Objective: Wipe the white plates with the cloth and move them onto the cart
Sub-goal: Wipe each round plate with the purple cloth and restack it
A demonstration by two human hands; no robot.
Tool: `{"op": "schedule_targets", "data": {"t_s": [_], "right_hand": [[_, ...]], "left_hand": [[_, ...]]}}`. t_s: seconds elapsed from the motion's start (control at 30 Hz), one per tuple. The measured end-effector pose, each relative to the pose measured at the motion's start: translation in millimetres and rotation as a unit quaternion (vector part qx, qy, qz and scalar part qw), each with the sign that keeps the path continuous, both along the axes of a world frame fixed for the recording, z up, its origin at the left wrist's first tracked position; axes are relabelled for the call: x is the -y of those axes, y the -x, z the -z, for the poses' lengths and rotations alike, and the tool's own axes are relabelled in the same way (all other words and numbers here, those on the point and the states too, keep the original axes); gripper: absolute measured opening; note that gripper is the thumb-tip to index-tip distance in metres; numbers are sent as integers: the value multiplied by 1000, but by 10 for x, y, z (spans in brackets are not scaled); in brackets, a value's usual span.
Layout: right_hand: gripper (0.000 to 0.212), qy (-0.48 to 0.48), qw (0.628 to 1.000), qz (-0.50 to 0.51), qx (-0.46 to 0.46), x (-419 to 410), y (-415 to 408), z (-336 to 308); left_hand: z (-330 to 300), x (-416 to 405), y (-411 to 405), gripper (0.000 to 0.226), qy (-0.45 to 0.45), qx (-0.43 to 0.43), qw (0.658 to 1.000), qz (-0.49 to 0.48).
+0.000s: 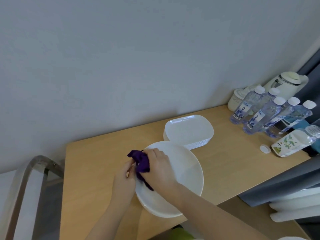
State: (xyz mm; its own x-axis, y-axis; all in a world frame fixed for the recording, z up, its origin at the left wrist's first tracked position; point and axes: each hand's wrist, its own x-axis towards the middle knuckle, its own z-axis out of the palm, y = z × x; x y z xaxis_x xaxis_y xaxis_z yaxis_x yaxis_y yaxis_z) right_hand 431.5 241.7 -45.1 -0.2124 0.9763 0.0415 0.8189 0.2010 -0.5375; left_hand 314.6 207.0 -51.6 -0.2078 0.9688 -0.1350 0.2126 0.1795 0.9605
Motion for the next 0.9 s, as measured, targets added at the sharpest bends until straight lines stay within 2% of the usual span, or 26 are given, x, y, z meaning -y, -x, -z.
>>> {"op": "schedule_targets", "data": {"t_s": [0.07,0.1,0.23,0.33,0.6,0.67,0.73,0.83,0.9], "right_hand": [[14,1,999,-25,33,146,13,-27],[15,5,998,-39,47,224,0,-34],[38,42,993,-86,71,540,-195,-61],[42,49,986,-124,100,673,-514,-95],[41,-54,947,-122,291,325,-1252,-290],[41,-79,954,-65,281,193,-1360,-367],[36,-77,972,14,222,79,-1508,-398],[16,-9,986,133,97,-15,-1716,-349],[9,29,983,163,80,-33,-1818,-241]], "left_hand": [[41,-5,3,41,14,12,1000,-7],[51,-4,0,43,19,20,1000,-8],[31,35,-27,46,10,32,999,-13],[19,54,-38,36,7,13,1000,-12],[-46,69,-42,42,21,1,1000,-4],[-59,70,-38,44,25,-5,1000,8],[-69,76,-28,40,33,-16,999,9],[-75,74,-3,34,55,-47,997,3],[-87,60,2,33,60,-73,995,8]]}}
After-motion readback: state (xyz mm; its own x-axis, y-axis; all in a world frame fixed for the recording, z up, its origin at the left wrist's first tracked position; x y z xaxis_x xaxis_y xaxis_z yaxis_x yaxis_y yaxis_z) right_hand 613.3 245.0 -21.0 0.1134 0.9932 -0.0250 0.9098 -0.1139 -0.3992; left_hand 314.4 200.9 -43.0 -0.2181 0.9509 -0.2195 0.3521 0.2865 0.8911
